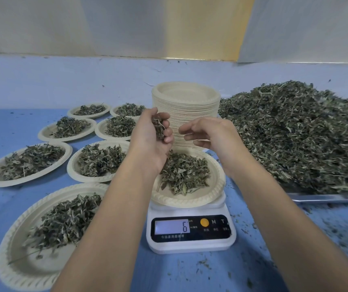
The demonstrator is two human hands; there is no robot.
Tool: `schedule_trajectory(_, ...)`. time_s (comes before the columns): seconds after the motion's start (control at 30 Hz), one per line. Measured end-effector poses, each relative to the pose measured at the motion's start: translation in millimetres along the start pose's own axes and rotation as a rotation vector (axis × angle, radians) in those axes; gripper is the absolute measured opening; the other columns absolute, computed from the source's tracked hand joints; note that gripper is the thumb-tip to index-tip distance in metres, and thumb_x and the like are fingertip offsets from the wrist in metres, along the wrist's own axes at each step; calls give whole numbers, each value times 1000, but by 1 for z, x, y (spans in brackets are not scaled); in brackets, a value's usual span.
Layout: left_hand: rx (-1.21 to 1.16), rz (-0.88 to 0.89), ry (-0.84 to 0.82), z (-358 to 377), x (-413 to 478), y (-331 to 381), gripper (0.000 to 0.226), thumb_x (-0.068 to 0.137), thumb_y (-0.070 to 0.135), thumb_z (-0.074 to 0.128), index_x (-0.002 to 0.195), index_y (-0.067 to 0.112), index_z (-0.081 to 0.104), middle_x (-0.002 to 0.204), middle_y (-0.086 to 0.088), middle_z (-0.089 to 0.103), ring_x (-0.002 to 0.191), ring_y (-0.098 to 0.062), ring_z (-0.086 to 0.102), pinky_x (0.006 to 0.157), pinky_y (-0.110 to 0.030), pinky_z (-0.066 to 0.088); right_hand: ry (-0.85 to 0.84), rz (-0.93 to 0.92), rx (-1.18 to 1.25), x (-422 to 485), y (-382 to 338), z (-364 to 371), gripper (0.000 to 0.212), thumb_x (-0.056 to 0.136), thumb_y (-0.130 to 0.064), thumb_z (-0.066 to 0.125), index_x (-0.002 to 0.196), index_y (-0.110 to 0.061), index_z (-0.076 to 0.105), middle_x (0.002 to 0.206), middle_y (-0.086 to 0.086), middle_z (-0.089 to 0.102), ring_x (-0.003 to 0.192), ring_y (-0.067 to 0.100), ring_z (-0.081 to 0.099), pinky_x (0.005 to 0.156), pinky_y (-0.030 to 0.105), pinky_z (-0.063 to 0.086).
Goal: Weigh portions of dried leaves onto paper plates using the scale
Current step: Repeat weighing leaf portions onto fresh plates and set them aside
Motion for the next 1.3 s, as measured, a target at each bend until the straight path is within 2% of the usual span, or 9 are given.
schedule_trajectory(0.17, -112, -19, -13, 2, 0, -1, 30, 99, 19, 37, 75, 9, 51, 62, -1, 49, 55, -11, 45, 46, -16, 37, -36, -46, -4, -2, -3, 7, 24, 87, 0, 54, 78, -14, 72, 74, -4, 70, 67, 5, 62, 64, 15, 49)
schedule_trajectory(0.37, -41, 7, -21, 2, 0, 0, 28, 99, 15, 38, 80, 8, 58, 79, -4, 63, 71, -13, 59, 66, -22, 46, 67, -140, -26, -2, -5, 7, 16, 80, -5, 68, 87, -19, 71, 80, -8, 68, 74, 3, 59, 72, 20, 50)
schedule_trajectory(0.53, -11, 15, -62, 8, -2, -1, 29, 98, 10, 35, 87, 5, 61, 85, -7, 64, 78, -16, 60, 70, -23, 50, 64, -229, -82, -3, -8, 12, 33, 76, -7, 76, 100, -28, 66, 91, -11, 67, 74, 3, 62, 81, 26, 54)
schedule_trajectory(0.63, 35, 31, -71, 12, -3, -2, 30, 99, 9, 33, 90, 3, 61, 93, -8, 62, 81, -18, 58, 86, -33, 51, 68, -258, -199, -5, -8, 19, 30, 76, -8, 76, 98, -27, 69, 99, -11, 69, 75, 1, 63, 79, 23, 54)
schedule_trajectory(0.77, 121, 44, -94, 14, -6, -2, 27, 97, 8, 37, 102, 1, 62, 101, -8, 63, 80, -17, 60, 81, -31, 53, 107, -294, -294, -8, -11, 21, 24, 77, -10, 75, 90, -28, 70, 92, -14, 69, 70, -2, 62, 71, 14, 51)
schedule_trajectory(0.9, 195, 46, -136, 16, -8, -2, 28, 95, 9, 37, 102, 4, 64, 96, -4, 66, 75, -14, 61, 76, -24, 49, 139, -290, -321, -8, -11, 18, 21, 78, -7, 70, 85, -26, 72, 86, -14, 71, 71, 4, 64, 73, 20, 54)
schedule_trajectory(1.03, 220, 54, -126, 13, -7, -1, 29, 94, 9, 35, 96, 7, 64, 100, -6, 67, 96, -20, 61, 89, -31, 47, 133, -251, -250, -7, -9, 14, 33, 76, -5, 69, 68, -37, 69, 71, -16, 70, 71, 5, 65, 78, 29, 56)
schedule_trajectory(1.13, 215, 51, -109, 7, -5, 3, 31, 96, 12, 34, 98, 9, 65, 104, -4, 68, 100, -15, 59, 88, -25, 44, 145, -170, -136, -2, -5, 7, 27, 76, -4, 70, 72, -31, 72, 71, -7, 71, 73, 9, 66, 83, 36, 57)
schedule_trajectory(1.3, 165, 56, -101, 4, -4, 8, 31, 98, 12, 34, 101, 7, 64, 101, -5, 70, 91, -10, 66, 81, -19, 50, 105, -139, -34, 0, -7, 0, 23, 79, 3, 68, 80, -20, 72, 67, -4, 68, 61, 4, 62, 69, 18, 54)
Point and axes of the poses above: each hand's wrist, its own x-axis towards the middle knuckle, its own z-axis out of the palm, y = z × x, the point moved 6 cm from there along x, towards the middle knuckle
